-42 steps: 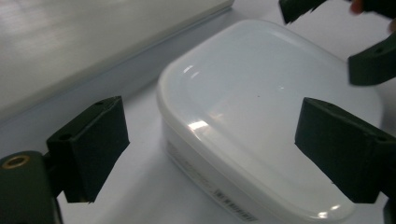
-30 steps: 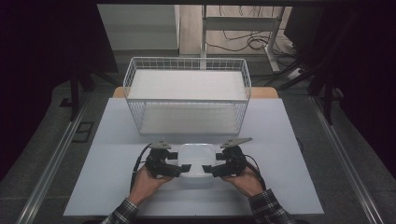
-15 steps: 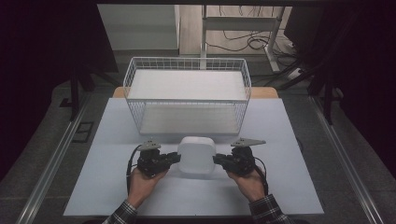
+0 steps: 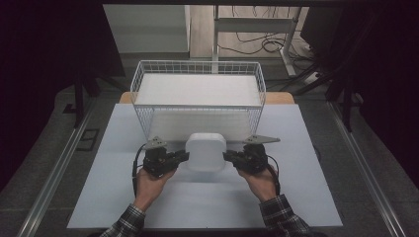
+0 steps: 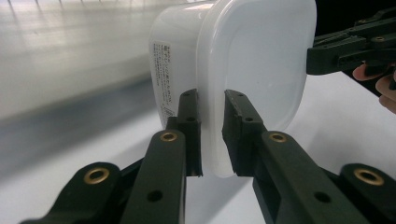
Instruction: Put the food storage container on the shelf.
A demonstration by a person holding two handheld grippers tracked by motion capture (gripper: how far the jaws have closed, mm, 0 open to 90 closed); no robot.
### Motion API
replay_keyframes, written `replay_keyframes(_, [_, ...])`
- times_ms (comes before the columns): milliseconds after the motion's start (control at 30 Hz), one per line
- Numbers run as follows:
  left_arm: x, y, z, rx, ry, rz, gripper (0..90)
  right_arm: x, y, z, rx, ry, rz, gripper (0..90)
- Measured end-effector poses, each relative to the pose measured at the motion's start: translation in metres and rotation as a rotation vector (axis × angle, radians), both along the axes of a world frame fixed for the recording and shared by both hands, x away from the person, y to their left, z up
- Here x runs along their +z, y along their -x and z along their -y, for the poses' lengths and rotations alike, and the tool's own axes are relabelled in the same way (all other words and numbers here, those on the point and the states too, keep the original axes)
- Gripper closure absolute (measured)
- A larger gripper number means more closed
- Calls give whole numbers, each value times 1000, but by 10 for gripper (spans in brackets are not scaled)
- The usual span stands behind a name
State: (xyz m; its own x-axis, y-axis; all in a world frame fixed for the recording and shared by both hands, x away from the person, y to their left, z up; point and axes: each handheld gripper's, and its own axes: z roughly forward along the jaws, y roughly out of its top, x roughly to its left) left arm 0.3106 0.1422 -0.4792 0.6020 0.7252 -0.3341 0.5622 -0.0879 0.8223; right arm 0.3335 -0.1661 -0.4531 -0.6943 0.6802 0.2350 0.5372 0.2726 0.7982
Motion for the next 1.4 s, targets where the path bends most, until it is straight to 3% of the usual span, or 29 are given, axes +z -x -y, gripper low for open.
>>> replay_keyframes(200, [6,-16,-3,26,-21,16,779,4,-22,-8,-11,2,23,780])
replay_keyframes(333, [4,-29,-5,44,-22,6,779,1,-36,-13,-19,5,26,778])
replay_keyframes(700, [-12,-51,-7,82,-27,-43,777,-16,-64,-22,-37,23,-16,774])
replay_keyframes(900, [-14,-62,-4,99,-56,-50,773,-21,-75,-24,-48,30,-29,770])
replay_keyframes(1000, [-16,-67,-5,106,-34,-57,765,-22,-79,-23,-44,10,-48,770])
replay_keyframes(1167, [-18,-71,-2,112,-56,-39,711,-20,-84,-24,-49,20,-22,735])
replay_keyframes(1300, [-20,-77,-4,140,-27,-7,684,-19,-89,-29,-72,39,12,731])
replay_keyframes(1400, [-16,-82,0,172,-63,28,652,-18,-93,-31,-100,36,30,723])
